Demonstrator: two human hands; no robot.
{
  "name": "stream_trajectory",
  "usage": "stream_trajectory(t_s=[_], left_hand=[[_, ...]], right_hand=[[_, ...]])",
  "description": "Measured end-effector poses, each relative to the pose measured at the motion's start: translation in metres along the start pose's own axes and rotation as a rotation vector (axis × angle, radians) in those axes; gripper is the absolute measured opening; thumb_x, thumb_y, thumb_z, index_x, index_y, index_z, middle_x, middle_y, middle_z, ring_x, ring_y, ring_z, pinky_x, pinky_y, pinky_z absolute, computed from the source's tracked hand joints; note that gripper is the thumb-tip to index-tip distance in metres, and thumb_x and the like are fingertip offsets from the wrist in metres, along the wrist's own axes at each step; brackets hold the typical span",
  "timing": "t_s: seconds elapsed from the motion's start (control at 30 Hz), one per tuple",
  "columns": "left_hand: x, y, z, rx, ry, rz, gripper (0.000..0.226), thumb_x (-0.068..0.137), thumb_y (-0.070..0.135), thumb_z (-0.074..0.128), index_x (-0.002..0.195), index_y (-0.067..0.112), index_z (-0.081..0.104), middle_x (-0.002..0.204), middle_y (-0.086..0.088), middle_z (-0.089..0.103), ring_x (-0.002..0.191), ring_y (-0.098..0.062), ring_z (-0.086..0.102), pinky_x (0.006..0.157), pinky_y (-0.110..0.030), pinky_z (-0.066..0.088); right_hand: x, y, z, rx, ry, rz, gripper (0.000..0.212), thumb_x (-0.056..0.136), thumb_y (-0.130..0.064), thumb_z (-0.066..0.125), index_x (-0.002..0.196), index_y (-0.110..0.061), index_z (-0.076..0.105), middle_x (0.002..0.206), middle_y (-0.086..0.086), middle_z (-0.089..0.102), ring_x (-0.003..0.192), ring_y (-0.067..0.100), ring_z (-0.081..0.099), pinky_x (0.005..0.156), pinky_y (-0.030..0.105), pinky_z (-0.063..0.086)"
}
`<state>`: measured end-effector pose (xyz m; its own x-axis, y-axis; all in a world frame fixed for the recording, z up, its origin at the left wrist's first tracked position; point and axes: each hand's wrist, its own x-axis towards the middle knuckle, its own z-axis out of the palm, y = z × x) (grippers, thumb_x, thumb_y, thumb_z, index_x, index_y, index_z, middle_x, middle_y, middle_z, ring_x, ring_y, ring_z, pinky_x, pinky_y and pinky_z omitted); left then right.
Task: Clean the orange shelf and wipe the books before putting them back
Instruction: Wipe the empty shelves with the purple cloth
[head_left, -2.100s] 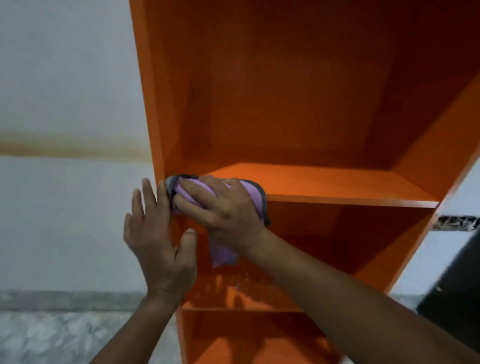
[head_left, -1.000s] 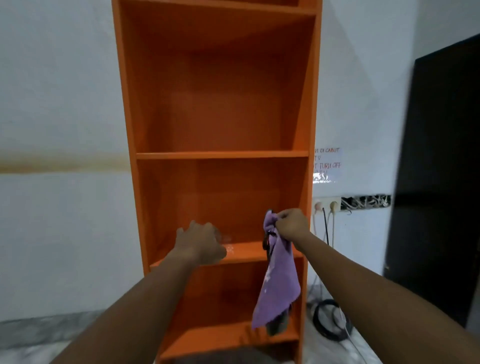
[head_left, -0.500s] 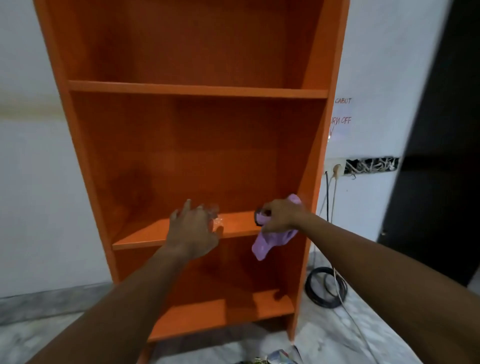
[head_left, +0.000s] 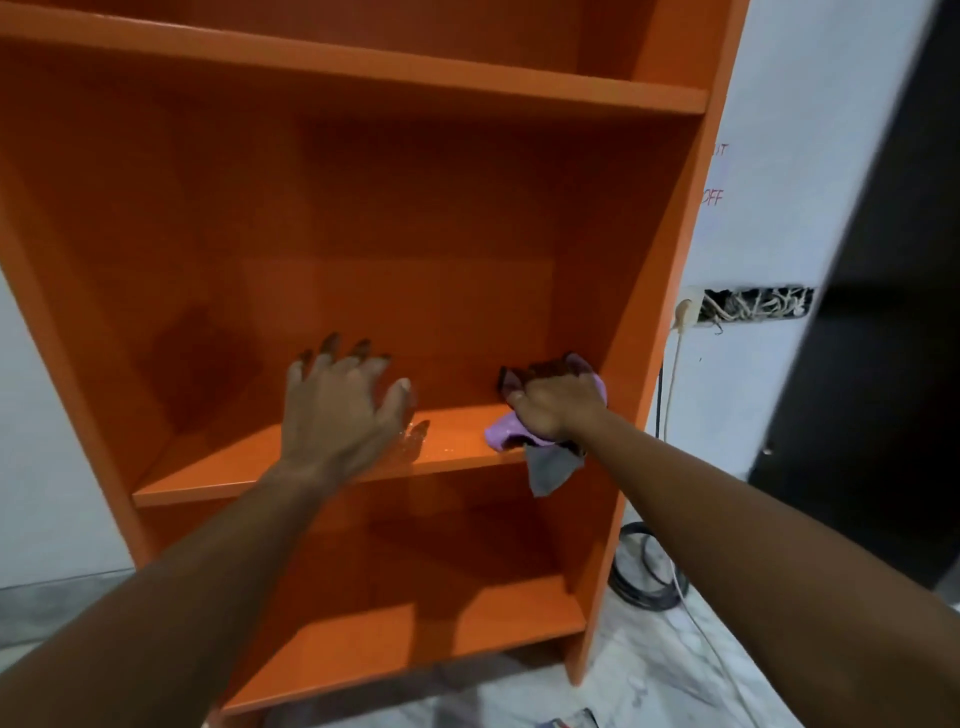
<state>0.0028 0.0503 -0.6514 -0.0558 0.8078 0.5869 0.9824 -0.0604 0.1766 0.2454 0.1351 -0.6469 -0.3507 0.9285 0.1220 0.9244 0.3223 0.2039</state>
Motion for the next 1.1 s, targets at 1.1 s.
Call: stream_trajectory(t_s=[1.1], left_hand=[[0.001, -0.066, 0.002, -0.300, 0.111, -0.579, 0.064, 0.101, 0.059, 0.029, 0.107, 0.008, 0.067, 0.118, -0.022, 0.067, 0.110, -0.045, 0.058, 0.094, -0.045, 0.039]], right_hand=[[0.133, -0.141, 0.012, 0.391, -0.036, -0.077, 0.058, 0.107, -0.051, 0.023, 0.159, -0.024, 0.024, 0.165, 0.010, 0.026, 0.152, 0.032, 0.020, 0.123, 0.051, 0.017]])
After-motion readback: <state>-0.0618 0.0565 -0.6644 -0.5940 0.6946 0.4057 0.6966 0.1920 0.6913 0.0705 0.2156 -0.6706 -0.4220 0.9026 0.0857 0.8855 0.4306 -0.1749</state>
